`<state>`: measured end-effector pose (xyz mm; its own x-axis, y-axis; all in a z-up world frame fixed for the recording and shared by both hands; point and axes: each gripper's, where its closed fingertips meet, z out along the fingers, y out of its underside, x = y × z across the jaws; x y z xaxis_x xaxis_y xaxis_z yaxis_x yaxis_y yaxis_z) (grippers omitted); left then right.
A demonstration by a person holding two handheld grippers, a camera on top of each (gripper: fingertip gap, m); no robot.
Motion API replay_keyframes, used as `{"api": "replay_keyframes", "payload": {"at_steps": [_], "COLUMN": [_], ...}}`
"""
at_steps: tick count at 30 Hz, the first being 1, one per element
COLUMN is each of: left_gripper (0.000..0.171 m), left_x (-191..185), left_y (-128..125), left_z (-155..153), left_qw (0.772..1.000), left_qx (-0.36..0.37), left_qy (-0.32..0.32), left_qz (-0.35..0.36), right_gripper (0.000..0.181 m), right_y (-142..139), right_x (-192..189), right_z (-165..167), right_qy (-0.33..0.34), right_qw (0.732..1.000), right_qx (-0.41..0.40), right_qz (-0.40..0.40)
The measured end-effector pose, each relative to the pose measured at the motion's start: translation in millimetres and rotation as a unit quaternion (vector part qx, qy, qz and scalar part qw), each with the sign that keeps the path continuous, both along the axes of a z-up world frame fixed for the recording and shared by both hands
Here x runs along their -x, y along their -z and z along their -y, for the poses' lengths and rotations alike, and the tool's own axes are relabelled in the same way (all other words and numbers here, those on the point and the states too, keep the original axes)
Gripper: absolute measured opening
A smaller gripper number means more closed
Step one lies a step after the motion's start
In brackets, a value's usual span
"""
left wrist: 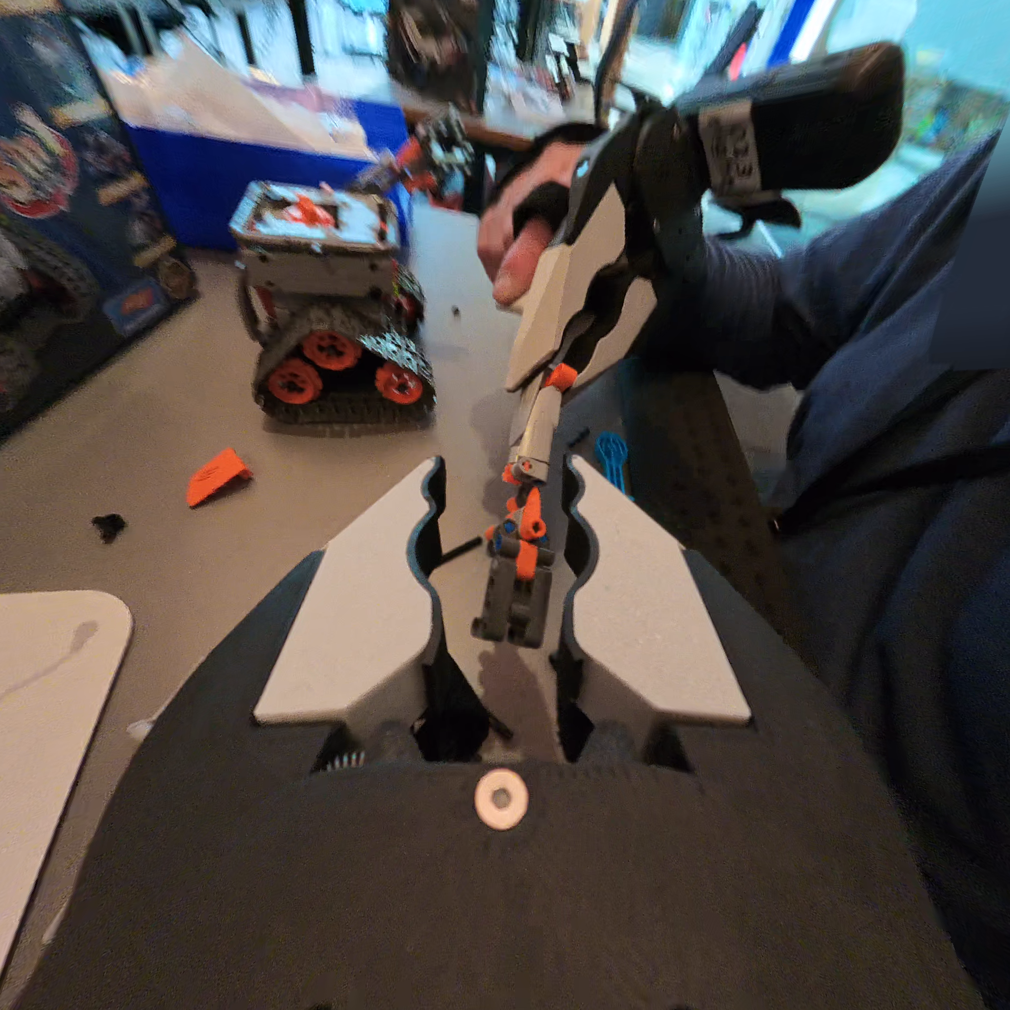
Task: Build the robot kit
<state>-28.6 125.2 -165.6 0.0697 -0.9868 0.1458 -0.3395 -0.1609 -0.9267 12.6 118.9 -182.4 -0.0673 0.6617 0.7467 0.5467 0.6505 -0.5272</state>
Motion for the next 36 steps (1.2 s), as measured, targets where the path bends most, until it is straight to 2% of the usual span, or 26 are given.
{"api": "replay_keyframes", "payload": {"at_steps": [5,8,11,13,18,20,26,30,36], "left_gripper": [0.036,0.024,0.023,0.015,0.012,0.012,0.012,0.012,0.012], "left_x": [-25.0,-35.8,-45.4,-50.2,-54.9,-56.6,-60.3,-60.2,-58.7], "left_y": [30.0,39.7,41.4,42.7,45.1,45.0,27.4,14.5,-2.8], "left_z": [28.0,40.7,47.6,46.1,41.4,37.1,22.6,6.2,-19.8], "left_qw": [0.989,0.982,0.98,0.981,0.986,0.989,0.995,0.994,0.986], "left_qx": [0.022,0.036,0.038,0.048,0.056,0.055,0.058,0.081,0.106], "left_qy": [0.103,0.146,0.169,0.164,0.144,0.128,0.085,0.045,-0.016], "left_qz": [-0.099,-0.116,-0.101,-0.089,-0.059,-0.055,0.009,0.063,0.126], "right_gripper": [0.014,0.014,0.014,0.015,0.017,0.023,0.033,0.034,0.031], "right_y": [0.4,-1.6,-2.4,-2.7,-2.6,-5.3,-20.8,-27.4,-41.2], "right_x": [6.8,4.5,3.2,2.8,0.5,-1.0,-10.4,-20.8,-29.5], "right_z": [16.3,17.6,19.7,20.0,13.2,6.7,-17.0,-35.1,-42.8], "right_qy": [-0.032,-0.036,-0.041,-0.042,-0.032,-0.017,0.039,0.081,0.098], "right_qw": [0.999,0.999,0.999,0.999,0.999,1.0,0.997,0.991,0.975], "right_qx": [-0.023,-0.029,-0.031,-0.029,-0.017,-0.016,0.023,0.055,0.124], "right_qz": [0.011,0.011,0.01,0.01,0.001,-0.01,-0.065,-0.095,-0.155]}}
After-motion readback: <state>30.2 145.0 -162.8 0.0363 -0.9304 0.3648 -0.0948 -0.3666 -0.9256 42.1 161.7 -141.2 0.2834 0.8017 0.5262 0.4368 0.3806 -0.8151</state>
